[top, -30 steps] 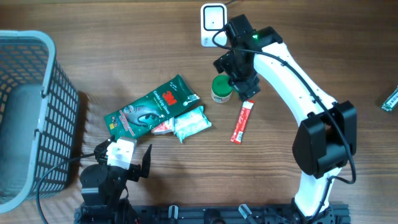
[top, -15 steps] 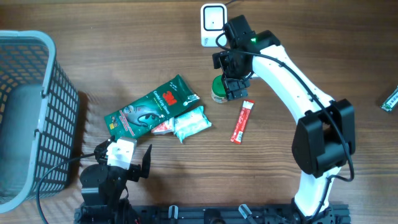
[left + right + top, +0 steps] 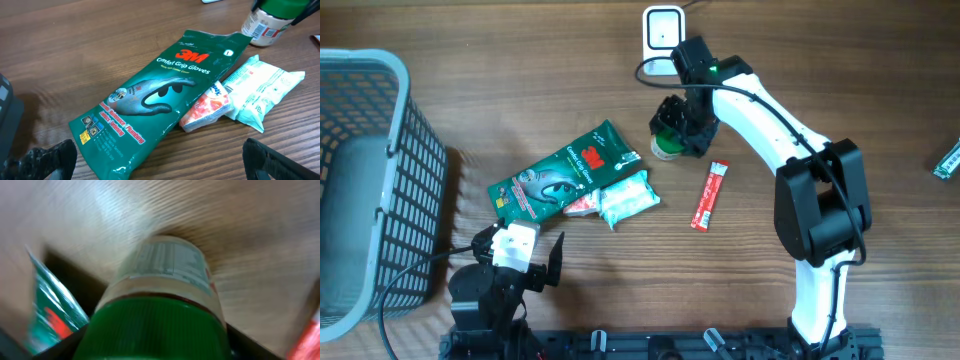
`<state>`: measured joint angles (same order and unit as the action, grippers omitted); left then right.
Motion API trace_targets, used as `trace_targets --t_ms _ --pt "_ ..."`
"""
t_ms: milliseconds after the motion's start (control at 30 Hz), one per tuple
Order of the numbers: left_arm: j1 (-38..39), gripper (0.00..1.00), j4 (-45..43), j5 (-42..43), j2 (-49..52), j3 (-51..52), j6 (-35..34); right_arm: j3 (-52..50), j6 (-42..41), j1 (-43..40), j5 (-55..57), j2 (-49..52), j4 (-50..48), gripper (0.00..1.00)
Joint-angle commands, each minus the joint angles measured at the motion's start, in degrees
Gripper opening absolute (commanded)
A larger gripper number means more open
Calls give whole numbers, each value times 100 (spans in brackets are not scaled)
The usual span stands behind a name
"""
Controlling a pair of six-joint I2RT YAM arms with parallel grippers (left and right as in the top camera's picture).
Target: Scan the item barcode
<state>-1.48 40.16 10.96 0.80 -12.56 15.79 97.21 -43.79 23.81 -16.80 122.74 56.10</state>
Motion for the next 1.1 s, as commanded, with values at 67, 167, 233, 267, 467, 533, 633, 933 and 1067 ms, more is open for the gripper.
trace_targets --t_ms 67,167,233,267,467,533,633,933,1067 --pt "-26 100 2 -9 -42 24 48 326 3244 -26 44 37 640 79" --pt "-26 100 0 -11 -42 24 48 326 2997 -26 48 37 636 87" --pt "-26 100 0 -11 -42 24 48 326 2691 -26 46 37 658 100" --pt "-26 100 0 -11 -42 24 48 326 2518 -26 48 37 675 100" --pt "-26 100 2 -11 -42 24 48 1086 1958 59 813 35 1467 100" --pt "-26 100 2 -11 -42 24 48 1172 1934 160 861 35 1497 100" --pt "-26 100 0 -11 -42 24 48 1169 1812 350 1364 42 1526 100" --pt "-26 100 0 -11 -42 24 48 1141 1408 452 1766 136 1202 100" --pt "-26 100 2 -11 -42 24 48 1141 1394 452 1637 487 1104 100"
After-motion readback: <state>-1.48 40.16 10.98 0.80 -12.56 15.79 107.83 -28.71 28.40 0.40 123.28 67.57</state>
